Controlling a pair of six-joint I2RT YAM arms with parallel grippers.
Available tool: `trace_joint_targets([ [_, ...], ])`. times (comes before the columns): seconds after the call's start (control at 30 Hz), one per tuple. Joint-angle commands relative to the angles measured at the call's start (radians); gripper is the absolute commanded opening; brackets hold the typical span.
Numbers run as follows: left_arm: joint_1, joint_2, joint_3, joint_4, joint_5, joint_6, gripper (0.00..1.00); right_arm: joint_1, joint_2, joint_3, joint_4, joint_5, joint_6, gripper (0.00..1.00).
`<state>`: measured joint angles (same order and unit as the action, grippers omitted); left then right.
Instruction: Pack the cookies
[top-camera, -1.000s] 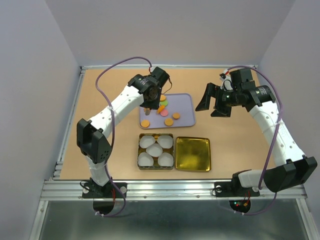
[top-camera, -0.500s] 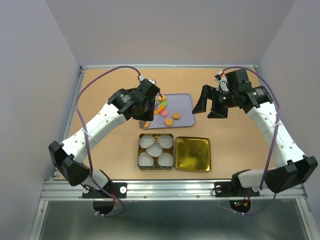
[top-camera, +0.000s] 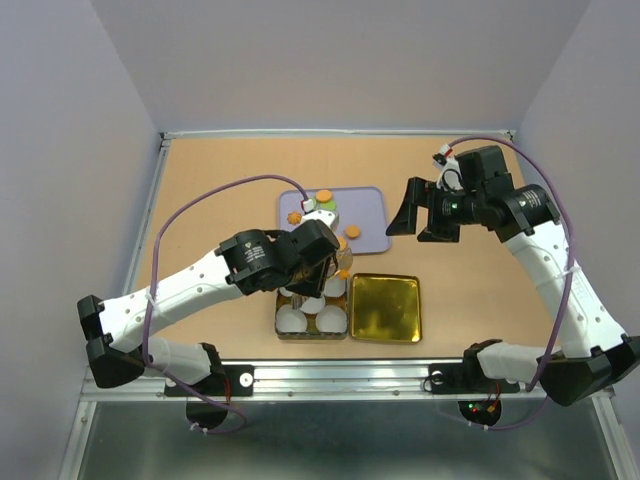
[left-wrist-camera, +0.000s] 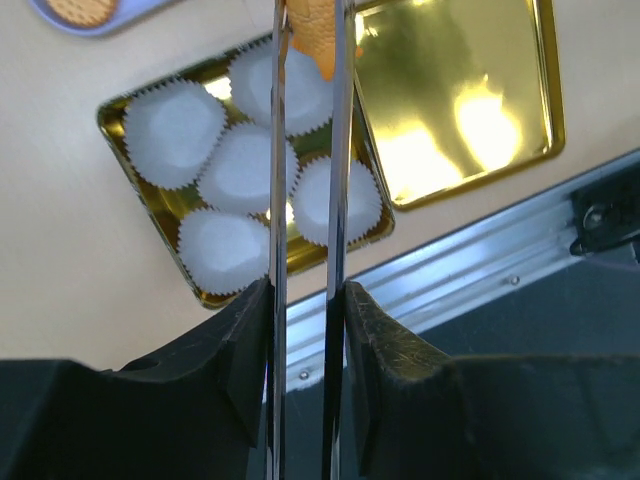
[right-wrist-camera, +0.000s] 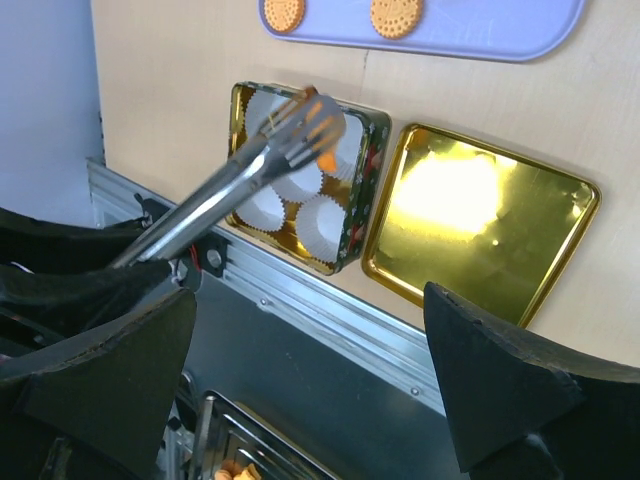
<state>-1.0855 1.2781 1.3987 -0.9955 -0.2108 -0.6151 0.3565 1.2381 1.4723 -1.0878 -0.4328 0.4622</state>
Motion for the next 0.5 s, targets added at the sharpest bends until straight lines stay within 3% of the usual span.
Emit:
trace_joint_targets([
  [0.0, -0.080, -0.034, -0.033, -0.023, -0.039, -0.119, 0.36, 0.012, -0.048, -0.038, -0.012, 0.019, -0.017, 1.00],
  [0.2, -0.151, -0.014, -0.052, -0.046, -0.091, -0.210, 0.36, 0.018, -0.072, -0.066, -0.017, 0.003, -0.011, 1.00],
  [0.47, -0.156, -0.017, -0.096, -0.103, -0.151, -0.388, 0.36, 0.053, -0.095, -0.078, -0.035, 0.019, -0.017, 1.00],
])
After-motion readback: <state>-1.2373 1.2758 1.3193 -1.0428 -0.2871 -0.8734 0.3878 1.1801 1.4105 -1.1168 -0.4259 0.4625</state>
